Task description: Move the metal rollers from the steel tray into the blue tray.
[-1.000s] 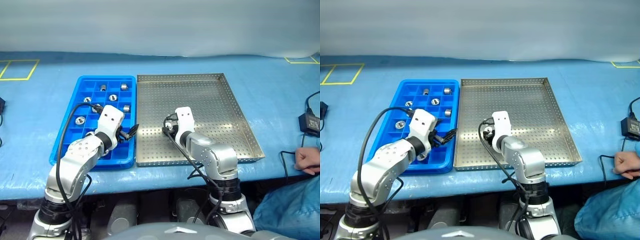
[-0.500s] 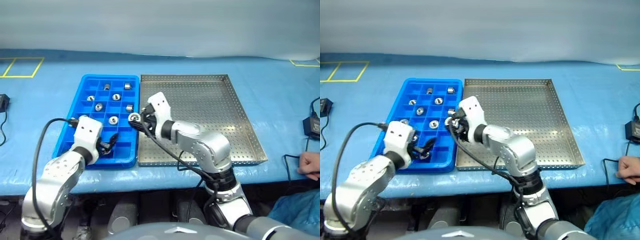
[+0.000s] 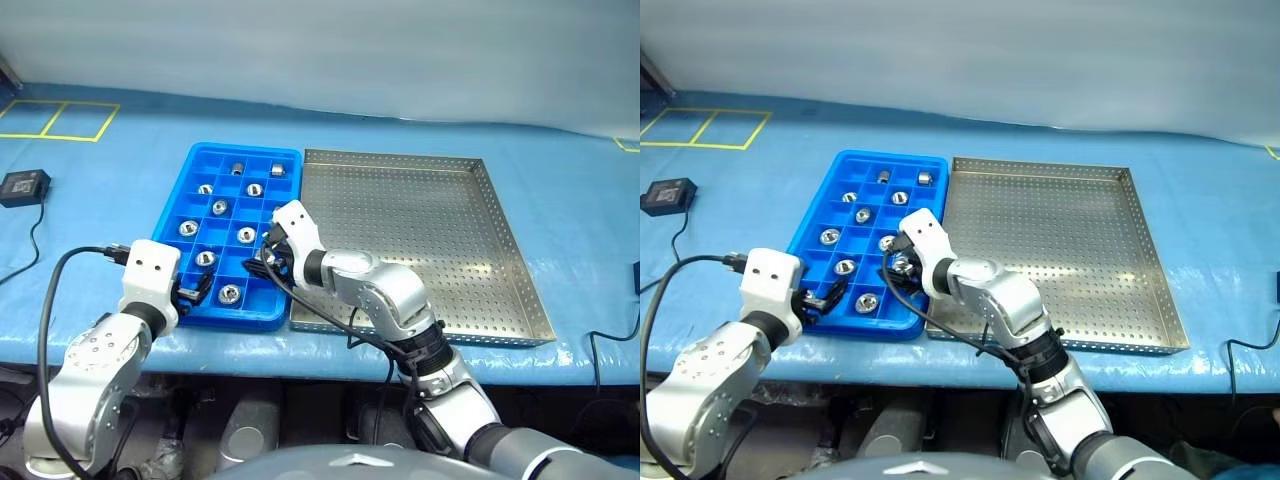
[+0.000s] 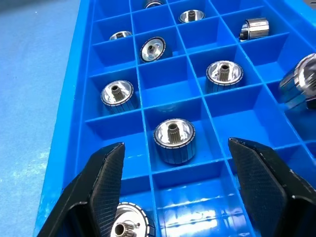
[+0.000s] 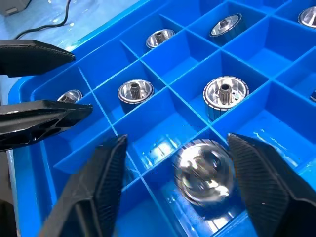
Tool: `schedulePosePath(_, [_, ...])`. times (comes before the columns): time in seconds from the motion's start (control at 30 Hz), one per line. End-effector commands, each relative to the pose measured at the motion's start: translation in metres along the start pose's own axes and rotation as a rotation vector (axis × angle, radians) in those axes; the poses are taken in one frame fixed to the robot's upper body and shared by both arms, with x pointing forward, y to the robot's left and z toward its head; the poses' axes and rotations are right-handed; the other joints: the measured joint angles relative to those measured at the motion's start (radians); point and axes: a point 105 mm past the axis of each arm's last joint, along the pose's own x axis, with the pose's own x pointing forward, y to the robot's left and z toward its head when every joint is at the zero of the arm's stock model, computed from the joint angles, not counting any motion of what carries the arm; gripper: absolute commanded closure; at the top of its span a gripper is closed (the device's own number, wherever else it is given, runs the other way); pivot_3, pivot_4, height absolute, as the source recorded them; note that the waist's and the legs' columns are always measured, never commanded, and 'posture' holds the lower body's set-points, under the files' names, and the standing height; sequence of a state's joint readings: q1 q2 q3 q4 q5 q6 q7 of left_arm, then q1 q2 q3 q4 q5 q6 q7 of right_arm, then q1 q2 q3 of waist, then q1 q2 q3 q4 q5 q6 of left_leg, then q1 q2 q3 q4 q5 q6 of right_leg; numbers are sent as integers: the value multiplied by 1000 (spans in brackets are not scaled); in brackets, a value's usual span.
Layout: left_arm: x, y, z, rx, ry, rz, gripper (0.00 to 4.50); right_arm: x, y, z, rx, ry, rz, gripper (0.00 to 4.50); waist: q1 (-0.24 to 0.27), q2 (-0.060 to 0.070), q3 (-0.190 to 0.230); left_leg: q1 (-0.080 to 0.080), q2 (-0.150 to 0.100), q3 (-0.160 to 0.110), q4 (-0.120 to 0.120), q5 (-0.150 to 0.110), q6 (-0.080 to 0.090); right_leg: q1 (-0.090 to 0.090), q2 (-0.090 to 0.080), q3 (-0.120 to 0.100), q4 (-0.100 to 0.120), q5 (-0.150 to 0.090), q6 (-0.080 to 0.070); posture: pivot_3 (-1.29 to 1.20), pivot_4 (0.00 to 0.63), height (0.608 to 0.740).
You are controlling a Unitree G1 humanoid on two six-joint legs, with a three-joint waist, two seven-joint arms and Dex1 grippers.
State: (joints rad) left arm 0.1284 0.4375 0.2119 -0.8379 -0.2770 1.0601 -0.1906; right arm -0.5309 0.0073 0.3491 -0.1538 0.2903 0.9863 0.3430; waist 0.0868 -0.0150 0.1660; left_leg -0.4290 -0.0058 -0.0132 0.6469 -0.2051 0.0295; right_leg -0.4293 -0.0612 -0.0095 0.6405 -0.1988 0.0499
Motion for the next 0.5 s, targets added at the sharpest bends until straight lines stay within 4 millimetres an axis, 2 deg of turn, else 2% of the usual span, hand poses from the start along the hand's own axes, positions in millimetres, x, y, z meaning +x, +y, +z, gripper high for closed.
schedulePosePath(0.03, [3, -8, 18, 22, -74, -36, 843, -20, 3, 36, -71, -184, -11, 645, 0, 0, 0, -1, 0, 0, 0, 0, 0, 0, 0, 0, 0, 0, 0, 193, 150, 740])
schedulePosePath(0.13, [10, -17, 26, 17, -111, -82, 843, -36, -5, 45, -75, -247, -39, 645, -5, 0, 0, -1, 0, 0, 0, 0, 0, 0, 0, 0, 0, 0, 0, 170, 150, 740])
schedulePosePath(0.23, [21, -34, 46, 29, -209, -161, 843, -60, -30, 47, -121, -287, -147, 645, -4, 0, 0, -1, 0, 0, 0, 0, 0, 1, 0, 0, -1, 0, 0, 141, 150, 740])
schedulePosePath(0.3, [29, -47, 55, 52, -251, -221, 843, -72, -42, 37, -127, -258, -151, 645, -5, 0, 0, -2, -1, 0, 0, 0, 0, 1, 0, 0, -1, 0, 0, 122, 150, 740])
schedulePosePath(0.43, [43, -63, 61, 50, -279, -321, 843, -94, -80, 14, -138, -142, -286, 645, -25, 0, 0, -2, -1, 3, 0, 0, 1, 4, -1, 1, -1, 0, 0, 93, 150, 740])
schedulePosePath(0.5, [46, -69, 60, 37, -277, -374, 843, -102, -88, 6, -136, -109, -303, 645, -43, 0, 0, -2, -1, 4, 0, 0, 1, 2, 0, 1, -1, 0, -1, 75, 150, 740])
